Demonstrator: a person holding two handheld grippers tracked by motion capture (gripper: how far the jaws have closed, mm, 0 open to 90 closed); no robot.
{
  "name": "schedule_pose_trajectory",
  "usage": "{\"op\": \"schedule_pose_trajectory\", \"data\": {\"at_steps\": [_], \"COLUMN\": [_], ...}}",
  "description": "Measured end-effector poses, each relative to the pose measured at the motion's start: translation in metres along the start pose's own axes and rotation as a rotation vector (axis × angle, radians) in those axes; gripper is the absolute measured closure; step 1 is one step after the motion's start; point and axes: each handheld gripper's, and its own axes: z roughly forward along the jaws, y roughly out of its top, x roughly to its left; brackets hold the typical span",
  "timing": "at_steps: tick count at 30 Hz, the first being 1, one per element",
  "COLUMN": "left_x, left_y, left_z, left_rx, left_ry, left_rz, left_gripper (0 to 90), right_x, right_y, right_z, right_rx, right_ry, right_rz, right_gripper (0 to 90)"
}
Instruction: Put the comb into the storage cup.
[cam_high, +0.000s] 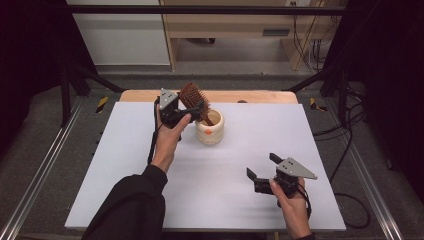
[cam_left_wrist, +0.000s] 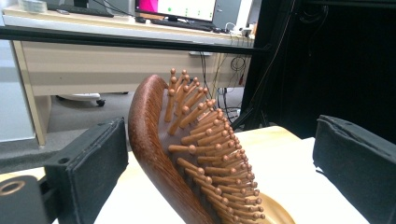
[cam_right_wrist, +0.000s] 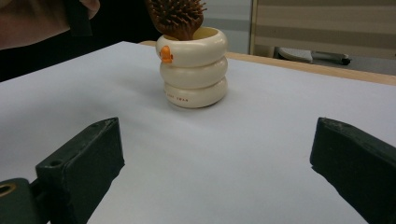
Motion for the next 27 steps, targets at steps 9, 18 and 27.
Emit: {"op": "schedule_pose_trajectory", "data": {"at_steps": [9,18,27], "left_x": [-0.001,-0.001,-0.001], "left_y": [-0.001,-0.003,-0.004], "left_z": [-0.003,-0.007,-0.013], "left_rx": [-0.007,-0.005,-0.004], "left_ry": [-0.002,-0.001,0.004], "left_rz": [0.002,0.008,0.014], "left_gripper": [3.0,3.0,3.2], "right_x": [0.000,0.000,0.000], "right_y": [0.000,0.000,0.000], "right_z": [0.000,0.000,0.000], "right_rx": [0.001,0.001,0.001], "right_ry": [-0.001,-0.001,-0.002], "right_rz": [0.000,0.000,0.001], "right_gripper": [2.9,2.9,2.9]}}
